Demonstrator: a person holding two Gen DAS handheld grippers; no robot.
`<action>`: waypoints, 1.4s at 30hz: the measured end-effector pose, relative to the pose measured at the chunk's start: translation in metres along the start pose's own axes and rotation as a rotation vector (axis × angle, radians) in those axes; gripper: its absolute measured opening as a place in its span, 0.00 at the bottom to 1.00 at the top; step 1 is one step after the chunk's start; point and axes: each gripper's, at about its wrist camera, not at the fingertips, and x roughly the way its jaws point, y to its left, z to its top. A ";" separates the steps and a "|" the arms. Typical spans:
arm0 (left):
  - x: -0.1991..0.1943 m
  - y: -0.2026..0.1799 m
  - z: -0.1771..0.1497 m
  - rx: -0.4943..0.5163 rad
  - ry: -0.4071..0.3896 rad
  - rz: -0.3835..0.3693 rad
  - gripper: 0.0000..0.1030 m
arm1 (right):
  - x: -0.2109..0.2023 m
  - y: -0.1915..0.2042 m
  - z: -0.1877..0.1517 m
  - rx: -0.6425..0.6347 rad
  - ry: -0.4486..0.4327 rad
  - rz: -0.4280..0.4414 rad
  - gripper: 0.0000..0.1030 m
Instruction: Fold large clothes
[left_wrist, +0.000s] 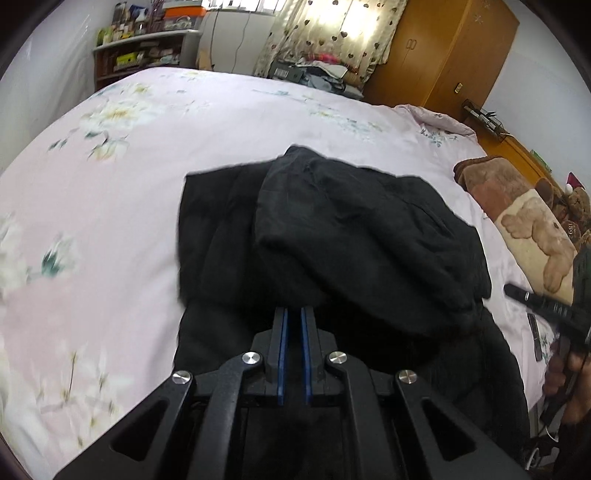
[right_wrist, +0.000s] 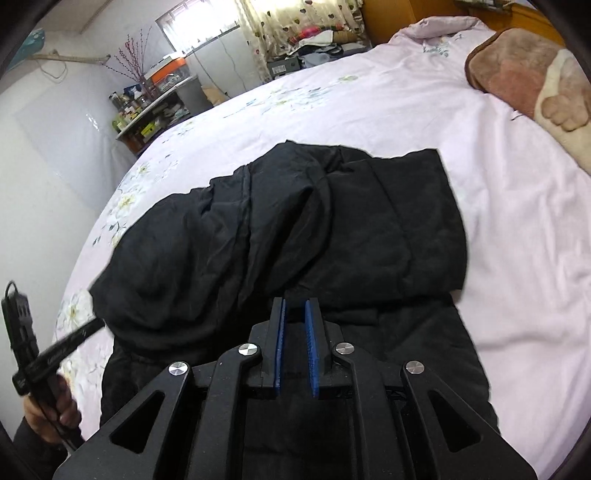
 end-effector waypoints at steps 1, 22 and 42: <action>-0.005 0.001 -0.004 -0.002 -0.002 0.004 0.07 | -0.004 0.003 0.002 -0.009 -0.014 0.000 0.16; 0.117 -0.033 -0.015 0.089 0.043 0.043 0.36 | 0.129 0.034 -0.045 -0.175 0.117 -0.014 0.28; 0.156 -0.009 0.074 0.039 -0.052 0.144 0.39 | 0.131 -0.008 0.054 -0.184 -0.004 -0.164 0.30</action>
